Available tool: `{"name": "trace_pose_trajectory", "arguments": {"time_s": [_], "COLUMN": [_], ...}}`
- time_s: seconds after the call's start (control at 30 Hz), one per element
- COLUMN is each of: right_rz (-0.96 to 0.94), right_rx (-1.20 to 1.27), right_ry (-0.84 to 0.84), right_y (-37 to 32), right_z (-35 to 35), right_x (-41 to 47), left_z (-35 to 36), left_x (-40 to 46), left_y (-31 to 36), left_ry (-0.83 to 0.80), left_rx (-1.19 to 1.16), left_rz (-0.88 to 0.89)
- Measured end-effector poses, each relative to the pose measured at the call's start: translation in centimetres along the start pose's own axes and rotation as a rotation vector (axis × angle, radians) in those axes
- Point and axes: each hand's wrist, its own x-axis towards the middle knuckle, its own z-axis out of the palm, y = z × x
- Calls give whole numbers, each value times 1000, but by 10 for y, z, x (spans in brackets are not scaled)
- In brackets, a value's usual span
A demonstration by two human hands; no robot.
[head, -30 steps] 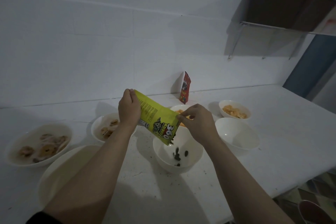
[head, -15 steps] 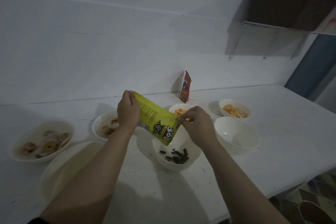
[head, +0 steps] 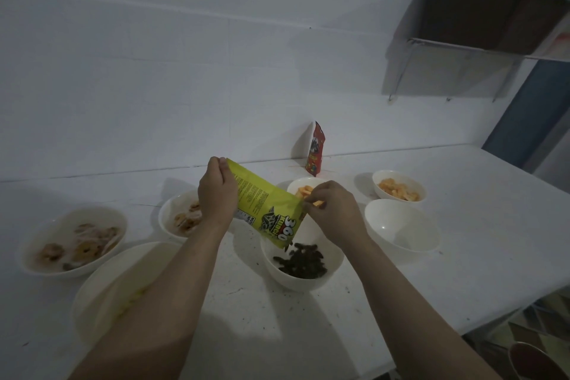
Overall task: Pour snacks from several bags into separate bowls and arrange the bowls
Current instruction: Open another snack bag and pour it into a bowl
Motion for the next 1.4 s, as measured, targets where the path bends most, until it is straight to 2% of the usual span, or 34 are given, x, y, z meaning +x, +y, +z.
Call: {"name": "trace_pose_trajectory", "arguments": {"time_s": [0.4, 0.63, 1.4], "right_rz": [4, 54, 56], "right_rx": [-9, 70, 100], "right_ry": [13, 103, 32], "right_y": [-6, -6, -5], "right_z": [4, 16, 2], "right_x": [-1, -22, -15], "left_z": [-6, -7, -6], "left_x": [1, -8, -5], "left_y": [0, -2, 4], "left_ry": [-5, -2, -13], "left_rx": [-15, -21, -39], "left_rz": [14, 24, 44]}}
